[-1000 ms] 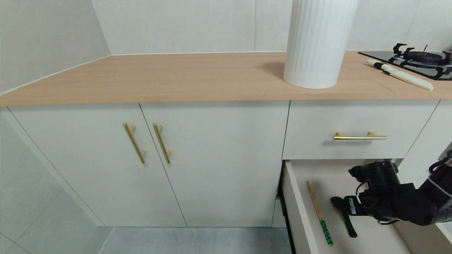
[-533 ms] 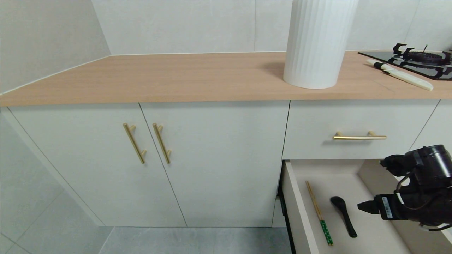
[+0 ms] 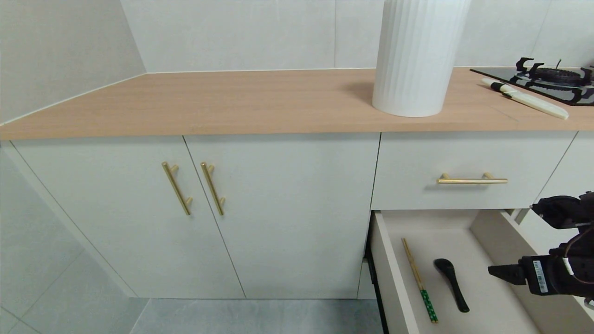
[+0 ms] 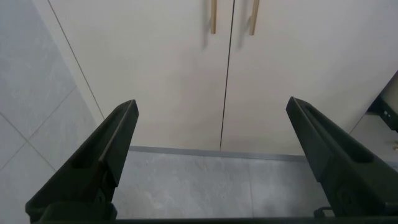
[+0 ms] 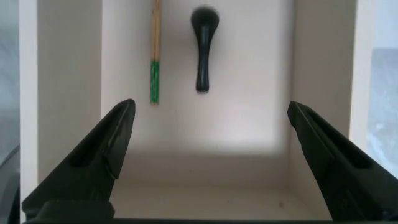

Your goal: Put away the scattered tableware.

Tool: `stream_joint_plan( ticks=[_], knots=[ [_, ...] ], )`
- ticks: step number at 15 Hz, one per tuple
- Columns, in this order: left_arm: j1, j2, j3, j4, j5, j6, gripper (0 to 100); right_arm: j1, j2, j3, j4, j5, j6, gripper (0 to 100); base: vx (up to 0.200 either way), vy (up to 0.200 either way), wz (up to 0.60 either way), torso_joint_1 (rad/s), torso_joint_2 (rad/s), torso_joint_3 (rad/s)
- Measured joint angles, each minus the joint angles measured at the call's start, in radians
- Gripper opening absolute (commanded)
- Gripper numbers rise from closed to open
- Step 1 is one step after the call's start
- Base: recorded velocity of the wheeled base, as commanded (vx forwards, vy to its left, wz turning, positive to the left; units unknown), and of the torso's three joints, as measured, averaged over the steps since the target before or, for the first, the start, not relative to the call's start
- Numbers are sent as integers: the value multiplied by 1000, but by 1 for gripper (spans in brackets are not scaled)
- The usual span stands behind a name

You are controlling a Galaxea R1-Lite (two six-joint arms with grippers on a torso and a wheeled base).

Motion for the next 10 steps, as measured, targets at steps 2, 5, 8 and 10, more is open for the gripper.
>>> stream_joint_plan(
  ticks=[2, 5, 8, 10],
  knots=[
    [0, 0, 0, 0, 0, 0, 100, 14, -27, -27, 139, 1, 0, 100, -200, 0, 0, 7, 2, 0],
    [0, 0, 0, 0, 0, 0, 100, 24, -59, -105, 311, 2, 0, 100, -200, 0, 0, -2, -1, 5],
    [-1, 0, 0, 0, 0, 0, 100, 33, -70, -129, 364, 3, 0, 100, -200, 0, 0, 1, 4, 1],
    [0, 0, 0, 0, 0, 0, 100, 62, -70, -134, 426, 3, 0, 100, 0, 0, 0, 0, 0, 0]
  ],
)
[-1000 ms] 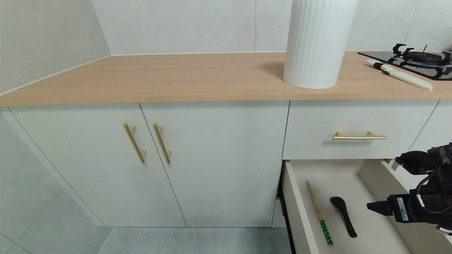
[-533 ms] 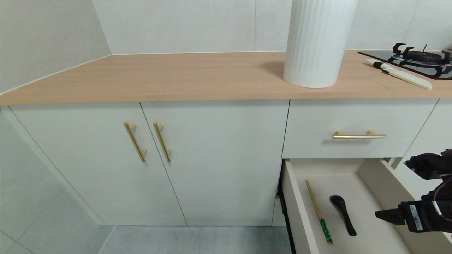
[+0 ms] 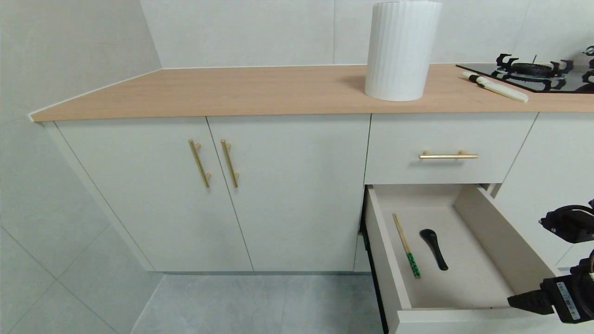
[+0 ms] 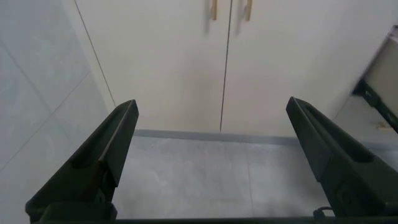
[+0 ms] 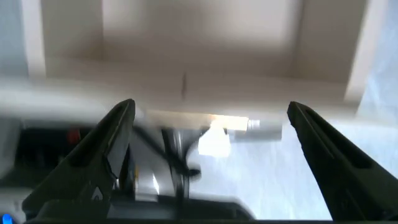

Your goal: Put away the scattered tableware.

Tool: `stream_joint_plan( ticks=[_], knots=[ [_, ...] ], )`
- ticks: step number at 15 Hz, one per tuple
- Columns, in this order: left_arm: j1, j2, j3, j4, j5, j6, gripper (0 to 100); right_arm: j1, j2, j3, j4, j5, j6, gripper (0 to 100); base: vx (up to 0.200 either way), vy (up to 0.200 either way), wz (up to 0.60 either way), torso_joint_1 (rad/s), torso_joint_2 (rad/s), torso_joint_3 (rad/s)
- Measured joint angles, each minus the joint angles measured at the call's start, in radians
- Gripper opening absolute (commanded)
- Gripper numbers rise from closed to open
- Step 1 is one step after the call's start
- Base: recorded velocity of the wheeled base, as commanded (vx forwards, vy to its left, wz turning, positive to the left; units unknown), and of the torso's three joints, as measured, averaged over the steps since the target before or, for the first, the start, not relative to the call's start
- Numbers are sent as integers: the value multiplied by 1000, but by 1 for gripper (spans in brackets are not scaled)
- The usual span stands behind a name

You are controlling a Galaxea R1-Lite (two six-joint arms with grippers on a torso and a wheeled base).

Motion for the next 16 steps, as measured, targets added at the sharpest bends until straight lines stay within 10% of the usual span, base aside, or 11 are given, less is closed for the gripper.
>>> stream_joint_plan(
  ticks=[16],
  knots=[
    [1, 0, 0, 0, 0, 0, 100, 9, 310, -56, 67, 23, 68, 100, 0, 0, 0, 0, 0, 0]
  ],
)
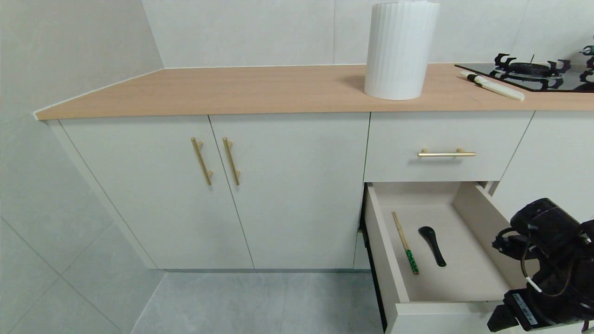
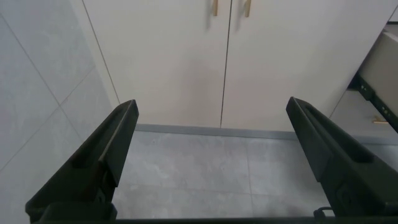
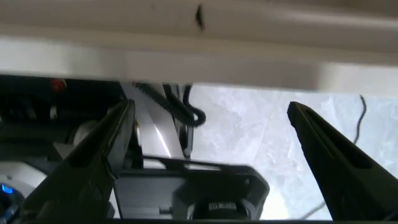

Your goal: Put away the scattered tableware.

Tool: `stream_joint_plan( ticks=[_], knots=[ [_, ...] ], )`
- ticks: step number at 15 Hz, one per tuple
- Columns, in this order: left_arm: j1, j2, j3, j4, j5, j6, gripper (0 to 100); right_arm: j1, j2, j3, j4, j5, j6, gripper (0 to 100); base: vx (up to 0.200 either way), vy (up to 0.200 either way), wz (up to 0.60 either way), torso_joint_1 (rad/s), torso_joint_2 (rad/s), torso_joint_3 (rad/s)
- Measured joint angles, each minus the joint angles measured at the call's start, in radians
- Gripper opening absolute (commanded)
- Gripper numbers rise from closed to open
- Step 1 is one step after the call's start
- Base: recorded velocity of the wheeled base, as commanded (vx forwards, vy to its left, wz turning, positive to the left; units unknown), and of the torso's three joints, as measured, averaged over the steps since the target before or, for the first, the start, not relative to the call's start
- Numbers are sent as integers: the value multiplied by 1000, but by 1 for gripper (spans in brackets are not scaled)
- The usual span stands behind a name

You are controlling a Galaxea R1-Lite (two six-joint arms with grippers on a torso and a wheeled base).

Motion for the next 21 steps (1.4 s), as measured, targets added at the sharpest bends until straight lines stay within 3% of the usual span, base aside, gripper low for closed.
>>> stream_joint_plan(
  ticks=[12, 21],
  knots=[
    [-1, 0, 0, 0, 0, 0, 100, -42, 46, 74, -367, -5, -7, 100, 0, 0, 0, 0, 0, 0],
    [-1, 0, 0, 0, 0, 0, 100, -70, 246, -50, -739, -7, -29, 100, 0, 0, 0, 0, 0, 0]
  ],
)
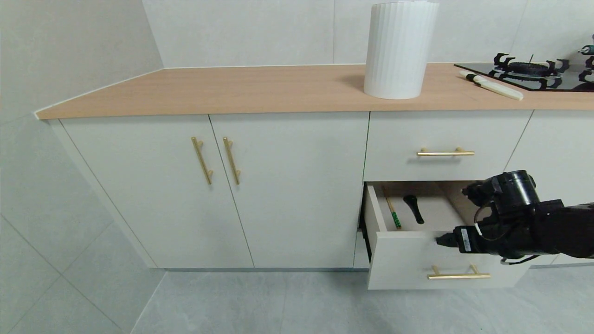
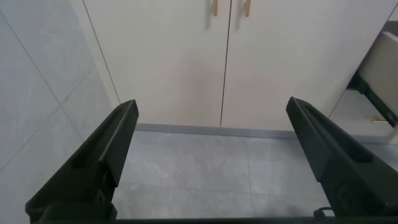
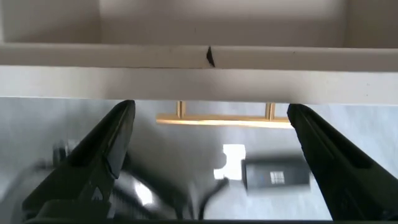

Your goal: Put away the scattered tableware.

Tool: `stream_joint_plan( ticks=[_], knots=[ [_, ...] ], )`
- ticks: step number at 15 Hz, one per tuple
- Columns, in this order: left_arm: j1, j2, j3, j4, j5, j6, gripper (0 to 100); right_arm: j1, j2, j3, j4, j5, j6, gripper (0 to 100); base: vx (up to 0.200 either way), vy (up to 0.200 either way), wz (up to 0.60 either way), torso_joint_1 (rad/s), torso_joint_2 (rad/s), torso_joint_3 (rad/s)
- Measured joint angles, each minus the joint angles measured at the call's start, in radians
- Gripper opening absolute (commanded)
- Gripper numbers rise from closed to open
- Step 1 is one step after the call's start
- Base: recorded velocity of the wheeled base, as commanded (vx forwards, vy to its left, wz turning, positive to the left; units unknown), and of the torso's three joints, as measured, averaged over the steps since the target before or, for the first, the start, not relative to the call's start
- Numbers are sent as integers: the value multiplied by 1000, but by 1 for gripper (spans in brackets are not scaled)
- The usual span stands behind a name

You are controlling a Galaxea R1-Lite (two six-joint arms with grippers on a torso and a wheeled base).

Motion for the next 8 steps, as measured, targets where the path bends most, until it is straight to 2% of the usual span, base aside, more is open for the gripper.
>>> stream_joint_plan(
  ticks=[5, 8],
  knots=[
    [0, 0, 0, 0, 0, 0, 100, -30, 117, -13, -278, 0, -43, 100, 0, 0, 0, 0, 0, 0],
    [0, 0, 0, 0, 0, 0, 100, -31, 181, -31, -356, -1, -46, 100, 0, 0, 0, 0, 0, 0]
  ],
)
